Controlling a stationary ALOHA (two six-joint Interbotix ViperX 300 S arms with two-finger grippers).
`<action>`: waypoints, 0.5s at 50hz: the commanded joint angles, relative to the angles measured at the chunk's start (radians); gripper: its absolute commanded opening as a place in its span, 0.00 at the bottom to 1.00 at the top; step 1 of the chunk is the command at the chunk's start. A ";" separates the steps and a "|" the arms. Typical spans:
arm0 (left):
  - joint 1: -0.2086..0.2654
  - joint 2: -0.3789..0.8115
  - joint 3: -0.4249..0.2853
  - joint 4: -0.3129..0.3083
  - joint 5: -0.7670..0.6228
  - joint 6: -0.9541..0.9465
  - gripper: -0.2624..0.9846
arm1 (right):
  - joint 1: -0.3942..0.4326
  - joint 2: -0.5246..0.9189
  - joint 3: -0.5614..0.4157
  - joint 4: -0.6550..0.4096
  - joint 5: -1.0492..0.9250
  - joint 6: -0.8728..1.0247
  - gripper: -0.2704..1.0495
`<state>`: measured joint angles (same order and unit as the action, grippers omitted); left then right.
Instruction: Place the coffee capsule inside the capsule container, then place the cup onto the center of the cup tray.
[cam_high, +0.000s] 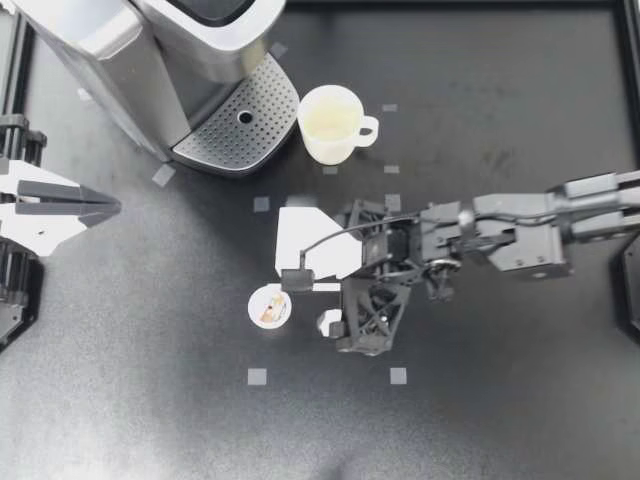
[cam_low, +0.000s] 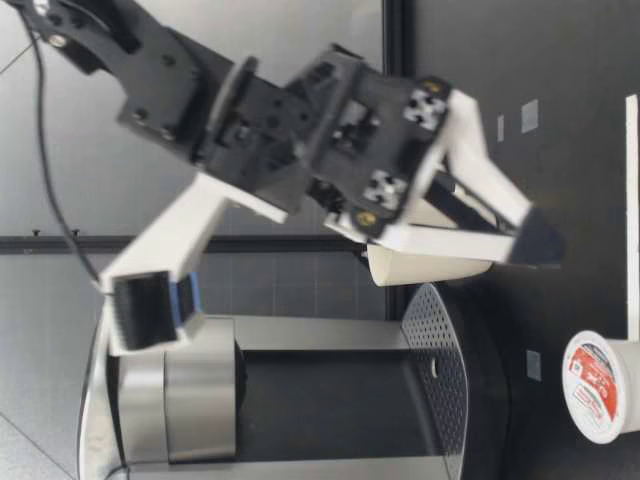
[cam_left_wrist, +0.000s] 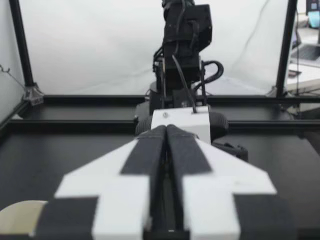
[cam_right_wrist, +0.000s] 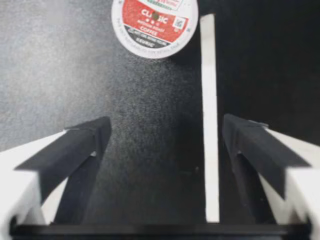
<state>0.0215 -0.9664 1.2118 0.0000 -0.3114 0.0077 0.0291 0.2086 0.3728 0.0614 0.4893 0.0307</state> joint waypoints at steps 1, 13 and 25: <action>0.002 0.002 -0.012 0.002 -0.009 0.000 0.30 | 0.006 -0.008 -0.011 0.005 -0.043 -0.002 0.90; 0.002 0.002 -0.014 0.002 -0.009 0.000 0.30 | 0.006 0.020 0.006 0.003 -0.144 -0.008 0.90; 0.002 0.002 -0.015 0.002 -0.009 0.000 0.30 | 0.018 0.067 -0.018 -0.020 -0.189 -0.011 0.90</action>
<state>0.0215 -0.9679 1.2118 0.0000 -0.3114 0.0077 0.0353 0.2869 0.3820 0.0476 0.3129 0.0215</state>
